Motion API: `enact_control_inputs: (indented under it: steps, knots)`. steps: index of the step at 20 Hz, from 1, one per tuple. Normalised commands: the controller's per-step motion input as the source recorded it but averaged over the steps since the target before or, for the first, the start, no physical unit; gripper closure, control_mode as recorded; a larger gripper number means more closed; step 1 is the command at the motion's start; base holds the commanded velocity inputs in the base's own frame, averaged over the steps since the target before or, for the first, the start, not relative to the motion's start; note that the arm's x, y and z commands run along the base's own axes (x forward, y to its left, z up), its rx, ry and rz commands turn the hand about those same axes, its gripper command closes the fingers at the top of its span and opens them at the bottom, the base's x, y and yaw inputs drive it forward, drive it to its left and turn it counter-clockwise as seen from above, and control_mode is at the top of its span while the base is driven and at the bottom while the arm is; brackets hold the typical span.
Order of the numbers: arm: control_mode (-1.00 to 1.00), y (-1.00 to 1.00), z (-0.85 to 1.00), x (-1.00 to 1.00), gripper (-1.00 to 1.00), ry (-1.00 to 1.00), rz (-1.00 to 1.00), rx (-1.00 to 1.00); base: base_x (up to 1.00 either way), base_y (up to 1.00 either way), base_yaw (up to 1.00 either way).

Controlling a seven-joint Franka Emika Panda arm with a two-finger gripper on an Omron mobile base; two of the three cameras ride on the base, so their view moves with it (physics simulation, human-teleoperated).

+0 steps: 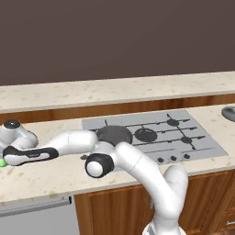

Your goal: Place both pans onto different burners. Then place the corn and the fish on different pans.

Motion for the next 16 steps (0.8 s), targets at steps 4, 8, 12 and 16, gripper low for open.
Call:
enact_control_inputs:
  steps: [4,8,12,16]
  knots:
    - [-1.00,-0.10,0.16,-0.01,1.00,0.01,0.00,0.00,0.00,0.00,0.00]
    - [-1.00,-0.61,0.96,-0.32,1.00,0.00,0.00,0.00,0.00,0.00,0.00]
    - [-1.00,-0.95,0.82,-0.58,1.00,0.00,0.00,0.00,0.00,0.00,0.00]
    - [-1.00,-1.00,0.54,-0.70,1.00,0.00,0.00,0.00,0.00,0.00,0.00]
